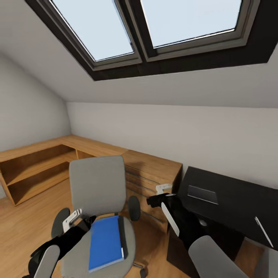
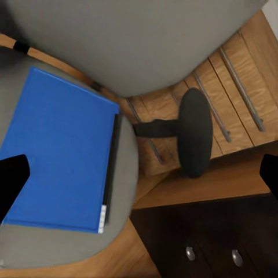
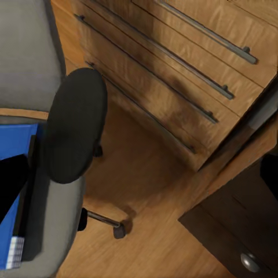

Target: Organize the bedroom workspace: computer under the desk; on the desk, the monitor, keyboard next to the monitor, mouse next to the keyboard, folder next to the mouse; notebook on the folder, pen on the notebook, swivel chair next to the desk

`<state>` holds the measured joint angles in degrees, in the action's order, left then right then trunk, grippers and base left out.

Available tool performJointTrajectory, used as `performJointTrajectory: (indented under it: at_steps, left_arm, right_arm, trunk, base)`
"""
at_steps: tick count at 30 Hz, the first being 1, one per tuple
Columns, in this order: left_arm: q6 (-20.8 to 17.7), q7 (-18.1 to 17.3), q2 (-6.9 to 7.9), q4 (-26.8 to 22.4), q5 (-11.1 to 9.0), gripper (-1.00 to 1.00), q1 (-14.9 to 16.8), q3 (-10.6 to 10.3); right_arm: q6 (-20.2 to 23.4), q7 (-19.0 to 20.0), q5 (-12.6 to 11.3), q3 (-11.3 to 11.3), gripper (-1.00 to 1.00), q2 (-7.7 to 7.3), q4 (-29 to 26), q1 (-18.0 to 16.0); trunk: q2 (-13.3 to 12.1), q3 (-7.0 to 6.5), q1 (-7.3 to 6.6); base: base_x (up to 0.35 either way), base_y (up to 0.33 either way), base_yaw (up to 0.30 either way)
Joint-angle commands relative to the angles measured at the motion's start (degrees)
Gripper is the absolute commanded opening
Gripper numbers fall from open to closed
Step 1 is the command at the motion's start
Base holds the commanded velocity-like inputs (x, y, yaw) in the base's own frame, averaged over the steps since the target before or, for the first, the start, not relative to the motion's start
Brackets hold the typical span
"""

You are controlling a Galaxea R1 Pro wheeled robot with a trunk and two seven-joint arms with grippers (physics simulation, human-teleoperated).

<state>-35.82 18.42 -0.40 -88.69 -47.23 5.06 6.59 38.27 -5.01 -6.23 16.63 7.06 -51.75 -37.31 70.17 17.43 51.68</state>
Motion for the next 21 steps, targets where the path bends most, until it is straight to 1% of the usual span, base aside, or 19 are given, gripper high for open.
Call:
performJointTrajectory:
  at_steps: [1, 6, 9, 10, 11, 12, 14, 15, 17, 18, 19, 21]
  left_arm:
    - [-0.24, 0.47, -0.02, -0.16, -0.58, 1.0, -0.04, 0.07]
    - [-0.22, 0.36, 0.14, -1.22, -0.5, 1.0, -1.01, 0.07]
    - [0.16, 0.11, 0.47, -2.52, -0.44, 1.0, -2.9, 0.63]
    - [1.09, -0.05, 0.6, -2.88, -0.43, 1.0, -4.3, 1.32]
    - [1.76, -0.19, 0.66, -3.0, -0.43, 1.0, -5.01, 1.87]
    - [3.04, -0.62, 0.76, -3.18, -0.45, 1.0, -6.32, 3.17]
    - [3.96, -1.28, 0.82, -3.3, -0.45, 1.0, -7.4, 4.38]
    - [4.61, -1.95, 0.86, -3.37, -0.43, 1.0, -8.22, 5.47]
    - [5.02, -2.41, 0.88, -3.42, -0.42, 1.0, -8.88, 6.68]
    - [5.38, -2.85, 0.87, -3.4, -0.41, 1.0, -9.86, 8.86]
    - [5.81, -3.26, 0.82, -3.26, -0.38, 1.0, -11.7, 12.08]
    - [5.95, -3.26, 0.79, -3.02, -0.32, 1.0, -12.28, 12.8]
  right_arm:
    - [0.22, -0.56, -0.61, 0.15, 1.0, -0.03, -0.06, -0.04]
    - [0.22, -0.67, -0.63, 0.15, 1.0, 0.15, 0.79, -0.04]
    - [0.07, -0.69, -0.59, 0.11, 1.0, 0.45, 1.8, -0.1]
    - [-0.05, -0.69, -0.57, 0.1, 1.0, 0.72, 2.48, -0.16]
    - [-0.12, -0.69, -0.56, 0.09, 1.0, 0.85, 2.82, -0.19]
    - [-0.24, -0.7, -0.54, 0.08, 1.0, 1.14, 3.52, -0.23]
    - [-0.32, -0.7, -0.51, 0.08, 1.0, 1.45, 4.02, -0.26]
    - [-0.38, -0.7, -0.49, 0.07, 1.0, 1.65, 4.36, -0.27]
    - [-0.42, -0.7, -0.48, 0.09, 1.0, 1.77, 4.6, -0.29]
    - [-0.47, -0.7, -0.47, 0.09, 1.0, 1.92, 5.05, -0.3]
    - [-0.54, -0.7, -0.46, 0.14, 1.0, 2.13, 5.46, -0.3]
    - [-0.55, -0.7, -0.46, 0.16, 1.0, 2.27, 5.54, -0.3]
  trunk:
    - [0.05, 0.07, 0.0]
    - [0.05, 0.07, 0.0]
    - [0.05, 0.07, 0.0]
    - [0.05, 0.07, 0.0]
    - [0.05, 0.07, 0.0]
    - [0.05, 0.07, 0.0]
    - [0.05, 0.07, 0.0]
    - [0.05, 0.07, 0.0]
    - [0.05, 0.07, 0.0]
    - [0.05, 0.07, 0.0]
    - [0.05, 0.07, 0.0]
    - [0.05, 0.07, 0.0]
  base:
    - [0.0, 0.0, 0.246]
    - [0.0, 0.0, 0.252]
    - [0.0, 0.0, 0.262]
    - [0.0, 0.0, 0.268]
    - [0.0, 0.0, 0.27]
    - [0.0, 0.0, 0.272]
    - [0.0, 0.0, 0.273]
    - [0.0, 0.0, 0.274]
    - [0.0, 0.0, 0.275]
    - [0.0, 0.0, 0.275]
    - [0.0, 0.0, 0.276]
    - [0.0, 0.007, 0.276]
